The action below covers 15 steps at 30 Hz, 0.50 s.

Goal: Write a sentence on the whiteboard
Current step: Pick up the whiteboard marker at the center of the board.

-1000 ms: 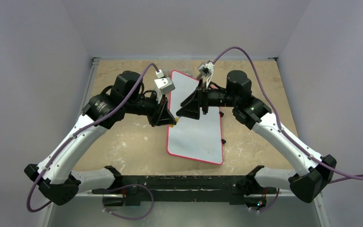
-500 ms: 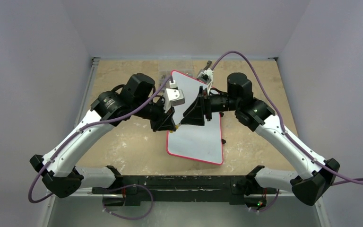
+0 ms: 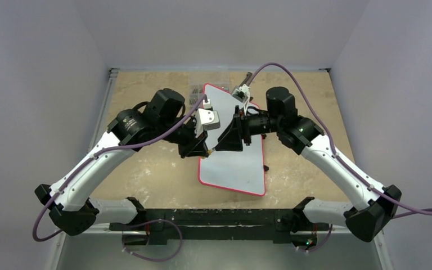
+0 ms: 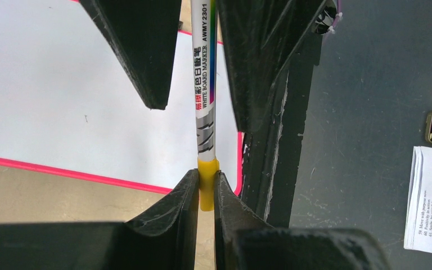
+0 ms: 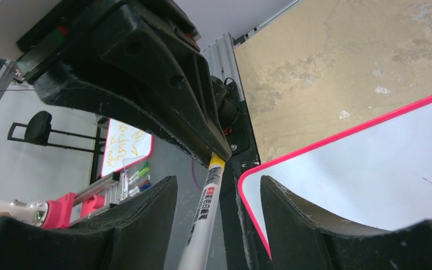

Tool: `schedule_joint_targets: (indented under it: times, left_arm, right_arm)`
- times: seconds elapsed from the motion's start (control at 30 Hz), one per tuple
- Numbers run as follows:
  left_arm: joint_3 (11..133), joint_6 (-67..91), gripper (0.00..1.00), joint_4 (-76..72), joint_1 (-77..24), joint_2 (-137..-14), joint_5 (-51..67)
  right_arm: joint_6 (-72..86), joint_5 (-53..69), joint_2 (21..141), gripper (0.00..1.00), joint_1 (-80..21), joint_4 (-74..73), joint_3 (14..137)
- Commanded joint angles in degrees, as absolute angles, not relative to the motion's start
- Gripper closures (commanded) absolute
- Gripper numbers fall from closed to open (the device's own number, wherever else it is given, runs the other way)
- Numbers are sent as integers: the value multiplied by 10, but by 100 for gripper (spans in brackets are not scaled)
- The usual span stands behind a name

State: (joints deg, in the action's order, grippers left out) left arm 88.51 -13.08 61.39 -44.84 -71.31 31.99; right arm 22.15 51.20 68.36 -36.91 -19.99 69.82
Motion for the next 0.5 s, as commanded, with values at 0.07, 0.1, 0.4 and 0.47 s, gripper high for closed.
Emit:
schedule_joint_targets:
  times: [0.07, 0.1, 0.4, 0.47]
  left_arm:
    - [887, -146, 100, 604, -456, -717, 333]
    - [887, -146, 100, 604, -455, -717, 332]
    - [886, -145, 100, 605, -457, -730, 317]
    - [887, -145, 100, 605, -458, -733, 310]
  right_arm:
    - [206, 531, 703, 48, -371, -213, 724]
    - [203, 531, 706, 49, -370, -217, 726]
    - [187, 531, 714, 55, -371, -227, 720]
    - [187, 533, 714, 56, -370, -224, 718]
